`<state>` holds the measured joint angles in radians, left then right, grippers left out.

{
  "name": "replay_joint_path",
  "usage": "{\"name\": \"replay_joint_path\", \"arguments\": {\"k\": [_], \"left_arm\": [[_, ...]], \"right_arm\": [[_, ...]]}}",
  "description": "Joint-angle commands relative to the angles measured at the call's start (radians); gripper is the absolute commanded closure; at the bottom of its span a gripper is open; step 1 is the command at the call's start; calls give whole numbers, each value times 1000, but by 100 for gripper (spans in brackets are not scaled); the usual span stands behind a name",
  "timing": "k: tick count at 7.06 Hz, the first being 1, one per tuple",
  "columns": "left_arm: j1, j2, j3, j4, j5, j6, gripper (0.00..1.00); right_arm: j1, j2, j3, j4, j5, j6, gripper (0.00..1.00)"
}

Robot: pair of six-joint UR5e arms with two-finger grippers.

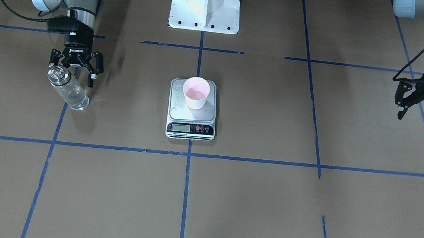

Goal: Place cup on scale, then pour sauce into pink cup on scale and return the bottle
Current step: 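Lower the bottle onto the table with the right gripper, then open the right gripper and pull it back from the bottle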

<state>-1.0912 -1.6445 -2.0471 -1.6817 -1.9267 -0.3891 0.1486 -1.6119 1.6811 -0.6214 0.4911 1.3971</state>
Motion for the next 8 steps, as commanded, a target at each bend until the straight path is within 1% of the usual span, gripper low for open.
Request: {"name": "replay_joint_path", "arguments": {"k": [1,3,4,5,7,8], "left_arm": [[-1,3,-4,0,0,-1,28],[1,3,-2,0,0,-1,28],[1,3,1,0,0,-1,28],[2,3,4,0,-2,-1,28],[4,2,8,0,-2,-2,28],[4,0,10,0,-2,-2,28]], "right_arm": [[-38,-57,0,89,-6,-1,0],[-53,-91,0,91,6,-3,0],[-52,-123,2,100,36,-9,0],[-50,-153,-1,167,62,-29,0],[-50,-224,-24,341,90,-131,0],[-46,-244,-27,362,130,-136,0]]}}
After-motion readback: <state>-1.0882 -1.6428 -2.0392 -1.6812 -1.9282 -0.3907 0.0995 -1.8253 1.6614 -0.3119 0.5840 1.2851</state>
